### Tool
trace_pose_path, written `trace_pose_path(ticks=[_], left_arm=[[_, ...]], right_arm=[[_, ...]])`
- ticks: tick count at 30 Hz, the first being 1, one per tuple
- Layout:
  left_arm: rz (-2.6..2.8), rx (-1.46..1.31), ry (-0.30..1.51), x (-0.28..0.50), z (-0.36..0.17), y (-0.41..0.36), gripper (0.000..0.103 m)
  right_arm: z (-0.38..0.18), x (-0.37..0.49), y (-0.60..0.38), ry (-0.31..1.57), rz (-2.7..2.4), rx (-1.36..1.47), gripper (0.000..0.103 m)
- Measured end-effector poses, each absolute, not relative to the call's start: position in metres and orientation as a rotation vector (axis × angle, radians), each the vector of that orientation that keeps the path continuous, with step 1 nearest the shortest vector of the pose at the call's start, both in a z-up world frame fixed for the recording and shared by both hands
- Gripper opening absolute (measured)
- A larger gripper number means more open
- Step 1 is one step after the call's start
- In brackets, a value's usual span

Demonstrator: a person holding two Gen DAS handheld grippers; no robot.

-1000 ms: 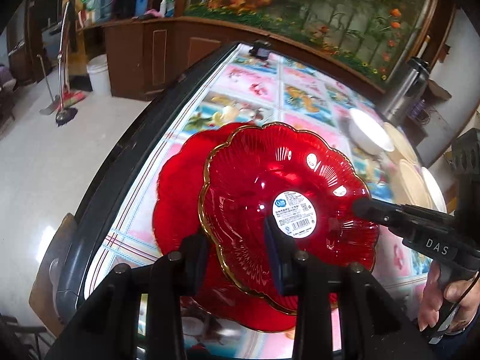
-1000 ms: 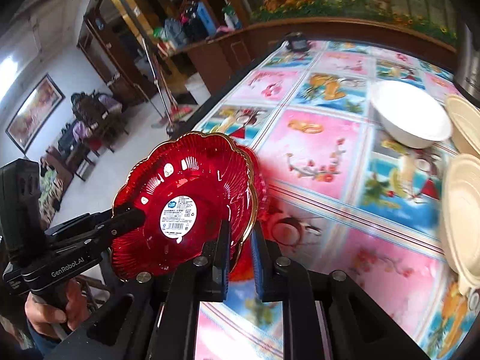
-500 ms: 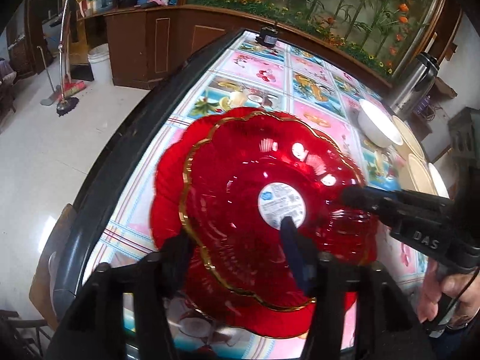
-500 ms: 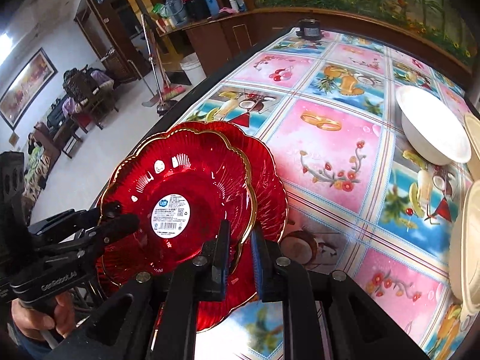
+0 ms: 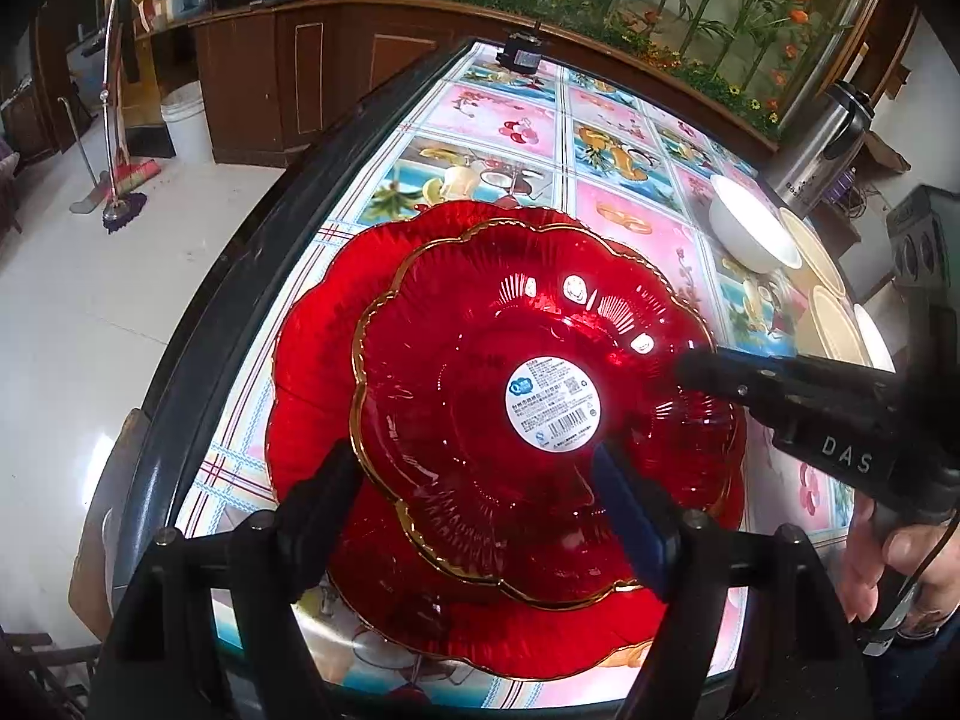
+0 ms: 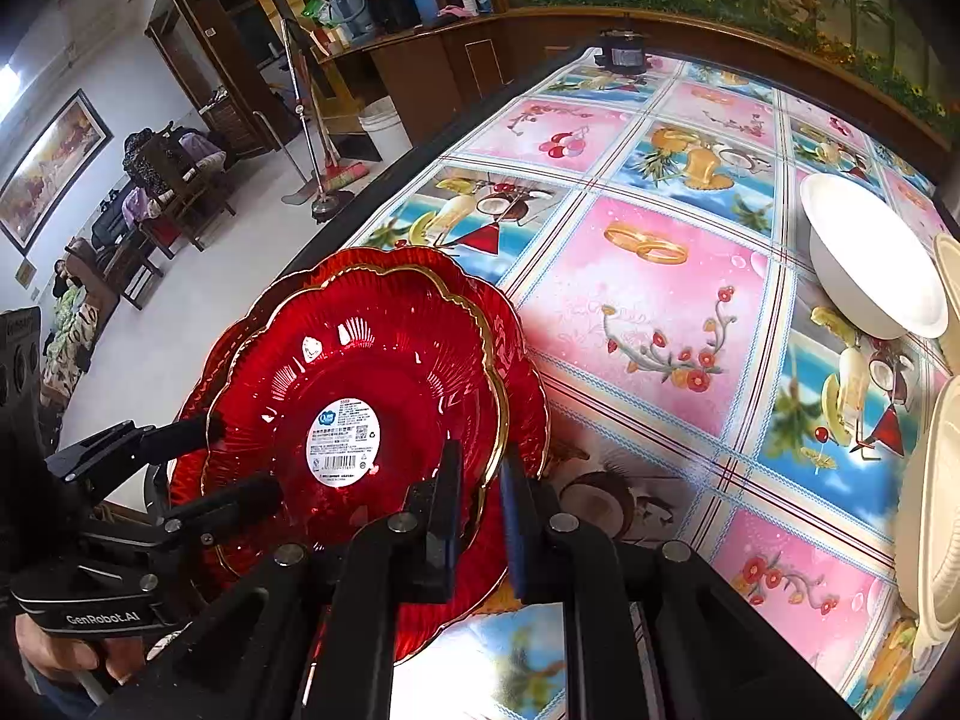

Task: Organize plates and bowls
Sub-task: 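Lower the labeled red plate onto the wedding-print plate with the right tool, then open the right tool and move it toward the white paper plate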

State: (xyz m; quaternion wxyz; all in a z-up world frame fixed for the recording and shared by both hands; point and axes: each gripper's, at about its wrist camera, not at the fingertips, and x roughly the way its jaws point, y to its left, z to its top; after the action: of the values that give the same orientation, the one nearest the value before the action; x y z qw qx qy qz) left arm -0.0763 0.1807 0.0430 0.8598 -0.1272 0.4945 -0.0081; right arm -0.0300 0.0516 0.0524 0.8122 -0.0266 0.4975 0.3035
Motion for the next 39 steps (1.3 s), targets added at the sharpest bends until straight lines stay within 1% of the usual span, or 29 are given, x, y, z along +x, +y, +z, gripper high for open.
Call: trace_pose_path(ticks=[1, 2, 6, 9, 13, 21, 23, 29, 31, 32, 33, 39], left_arm=[[-0.027, -0.263, 1.046, -0.074, 0.042, 0.180, 0.084], [-0.034, -0.255, 1.052, -0.071, 0.042, 0.180, 0.087], [-0.019, -0.224, 1.094, -0.060, 0.037, 0.177, 0.087], [-0.001, -0.203, 1.093, -0.058, 0.037, 0.175, 0.089], [0.031, -0.159, 1.079, -0.060, 0.041, 0.172, 0.090], [0.007, -0.238, 1.037, -0.073, 0.056, 0.183, 0.090], [0.006, -0.251, 1.025, -0.076, 0.060, 0.185, 0.090], [-0.010, -0.264, 0.998, -0.081, 0.070, 0.184, 0.090], [-0.019, -0.262, 0.989, -0.082, 0.073, 0.181, 0.090], [-0.022, -0.260, 0.987, -0.083, 0.074, 0.180, 0.090], [-0.026, -0.258, 0.983, -0.084, 0.076, 0.178, 0.090], [-0.044, -0.251, 0.973, -0.086, 0.081, 0.169, 0.090]], right_arm=[[0.053, -0.030, 0.052, 1.063, 0.649, -0.062, 0.013], [0.053, -0.031, 0.052, 1.063, 0.650, -0.064, 0.013], [0.054, -0.032, 0.052, 1.058, 0.645, -0.076, 0.013], [0.055, -0.034, 0.052, 1.053, 0.638, -0.088, 0.012], [0.054, -0.035, 0.054, 1.051, 0.635, -0.099, 0.011], [0.051, -0.038, 0.063, 1.042, 0.635, -0.114, 0.012], [0.050, -0.040, 0.066, 1.044, 0.644, -0.117, 0.013], [0.053, -0.042, 0.060, 1.045, 0.668, -0.086, 0.015], [0.057, -0.043, 0.056, 1.035, 0.669, -0.071, 0.019], [0.059, -0.044, 0.053, 1.031, 0.669, -0.061, 0.022], [0.061, -0.044, 0.050, 1.026, 0.676, -0.048, 0.023], [0.073, -0.045, 0.028, 1.003, 0.688, 0.024, 0.024]])
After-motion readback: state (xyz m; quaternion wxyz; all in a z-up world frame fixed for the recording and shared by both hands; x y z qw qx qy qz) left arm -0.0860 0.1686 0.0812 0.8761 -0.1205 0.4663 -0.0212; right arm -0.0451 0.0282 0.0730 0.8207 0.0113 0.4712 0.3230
